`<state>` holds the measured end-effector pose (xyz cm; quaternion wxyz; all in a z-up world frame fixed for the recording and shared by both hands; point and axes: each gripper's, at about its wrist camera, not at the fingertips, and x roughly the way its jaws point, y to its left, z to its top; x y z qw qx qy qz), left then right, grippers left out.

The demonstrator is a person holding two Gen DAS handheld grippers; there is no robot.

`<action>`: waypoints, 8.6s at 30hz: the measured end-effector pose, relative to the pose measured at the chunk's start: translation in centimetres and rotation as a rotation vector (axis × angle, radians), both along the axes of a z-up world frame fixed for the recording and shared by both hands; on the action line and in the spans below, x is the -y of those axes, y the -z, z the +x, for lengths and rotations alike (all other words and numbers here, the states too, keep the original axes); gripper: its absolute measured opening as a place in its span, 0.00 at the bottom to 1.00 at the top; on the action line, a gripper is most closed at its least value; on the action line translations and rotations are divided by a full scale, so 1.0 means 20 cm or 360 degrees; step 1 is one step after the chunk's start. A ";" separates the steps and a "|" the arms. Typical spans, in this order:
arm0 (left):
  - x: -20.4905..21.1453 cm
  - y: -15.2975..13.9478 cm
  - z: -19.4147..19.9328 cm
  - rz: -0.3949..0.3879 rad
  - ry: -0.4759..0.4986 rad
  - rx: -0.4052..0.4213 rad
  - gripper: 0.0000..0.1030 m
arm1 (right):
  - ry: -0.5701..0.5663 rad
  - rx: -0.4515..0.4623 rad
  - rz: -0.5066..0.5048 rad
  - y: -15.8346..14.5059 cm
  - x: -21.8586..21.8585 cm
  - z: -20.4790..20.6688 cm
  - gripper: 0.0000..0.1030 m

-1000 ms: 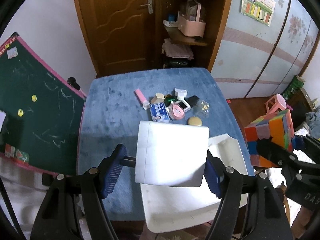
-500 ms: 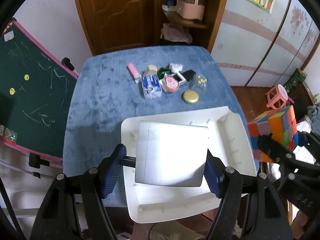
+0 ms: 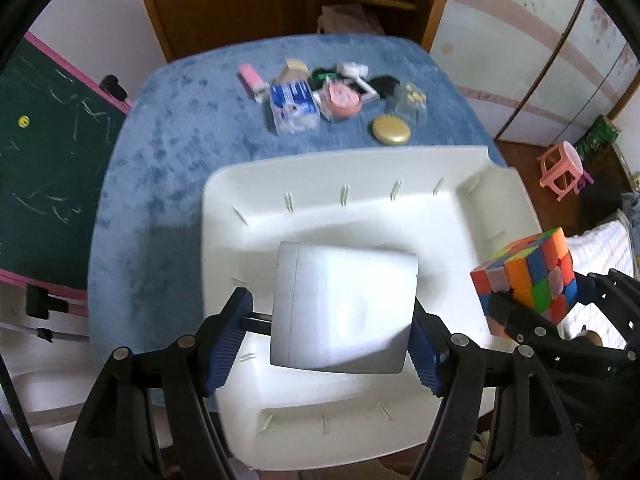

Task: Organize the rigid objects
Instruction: 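Carry the white cube and Rubik's cube with both tools over the white tray, then lower both objects into the tray and open both tools, then move the left tool to the blue floss box while the right tool reaches the clear sticker box, then grasp the blue floss box with the left tool while the right tool grasps the clear sticker box, then carry the floss box and clear sticker box with both tools over the tray, then lower both boxes into the tray and open both tools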

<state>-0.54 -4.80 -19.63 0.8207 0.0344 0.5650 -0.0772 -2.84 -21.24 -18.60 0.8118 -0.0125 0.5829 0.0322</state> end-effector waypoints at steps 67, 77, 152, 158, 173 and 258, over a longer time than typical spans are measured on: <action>-0.07 -0.12 0.07 0.0035 -0.0161 0.0036 0.91 | 0.0025 0.0045 0.0018 -0.03 0.16 0.08 0.70; -0.06 -0.43 0.18 0.0037 -0.0213 0.0155 0.91 | 0.0035 0.0155 0.0105 -0.29 0.25 0.17 0.70; -0.17 0.57 1.36 -0.0060 -0.0447 -0.0510 0.92 | 0.0586 -0.0725 0.0406 0.75 0.37 1.58 0.64; -0.24 0.58 1.35 -0.0059 -0.0478 -0.0509 0.90 | 0.0568 -0.0703 0.0341 0.75 0.35 1.60 0.50; -0.16 0.55 1.31 0.0003 -0.0425 -0.0468 0.64 | 0.0500 -0.0615 0.0296 0.66 0.28 1.54 0.49; 0.06 0.25 0.19 0.0138 0.0101 -0.0234 0.85 | -0.0080 -0.0206 -0.0046 0.24 0.02 0.27 0.67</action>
